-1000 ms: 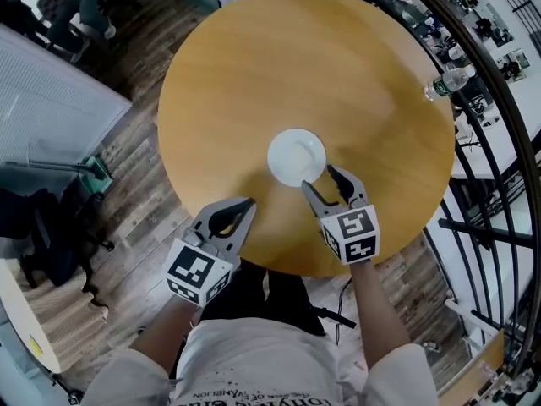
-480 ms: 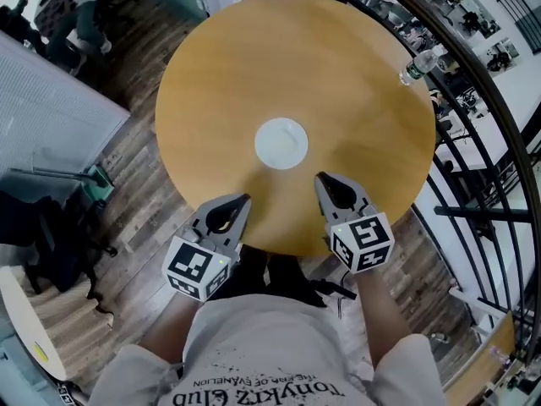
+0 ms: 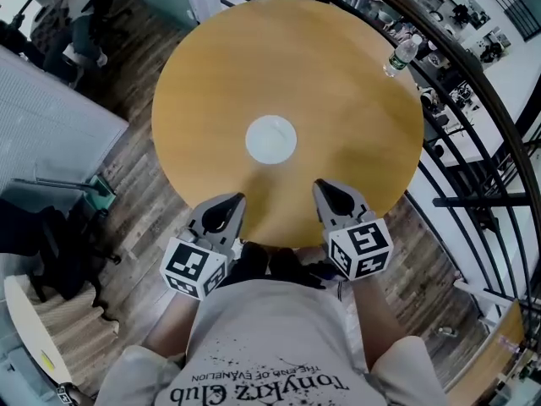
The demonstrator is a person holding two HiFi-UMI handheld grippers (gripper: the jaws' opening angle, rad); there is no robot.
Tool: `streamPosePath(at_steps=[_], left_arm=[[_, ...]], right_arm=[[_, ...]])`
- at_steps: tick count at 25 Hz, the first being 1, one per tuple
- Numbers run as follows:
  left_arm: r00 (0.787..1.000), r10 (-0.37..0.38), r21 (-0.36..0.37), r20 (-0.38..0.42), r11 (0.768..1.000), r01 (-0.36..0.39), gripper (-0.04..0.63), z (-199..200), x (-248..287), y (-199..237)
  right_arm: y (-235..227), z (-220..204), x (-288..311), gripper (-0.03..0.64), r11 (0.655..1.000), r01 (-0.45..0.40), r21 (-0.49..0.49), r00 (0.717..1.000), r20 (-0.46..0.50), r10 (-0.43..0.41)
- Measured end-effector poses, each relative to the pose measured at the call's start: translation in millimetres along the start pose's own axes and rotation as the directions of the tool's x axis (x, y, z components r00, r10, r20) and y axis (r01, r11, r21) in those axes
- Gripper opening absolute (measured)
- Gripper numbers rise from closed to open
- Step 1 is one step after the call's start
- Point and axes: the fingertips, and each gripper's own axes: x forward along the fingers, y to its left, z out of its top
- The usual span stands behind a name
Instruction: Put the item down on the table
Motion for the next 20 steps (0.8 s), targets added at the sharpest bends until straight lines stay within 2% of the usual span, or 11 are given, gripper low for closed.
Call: streamPosePath(at_steps=[6,20], left_arm=[[1.000,0.002,0.007,0.008,1.000,-0.002,0.023,2,-2,-5],[1.000,0.000,0.023,0.017,1.000,0.000,0.023,10,-10,-13]], right_arm=[[10,-6,-6,0.025,0.999,-0.023,-0.036,0.999,-0.026,0.022],[14,-1,-16,0.025,1.000,-0.023,-0.015,1.000,0.000,0.023]])
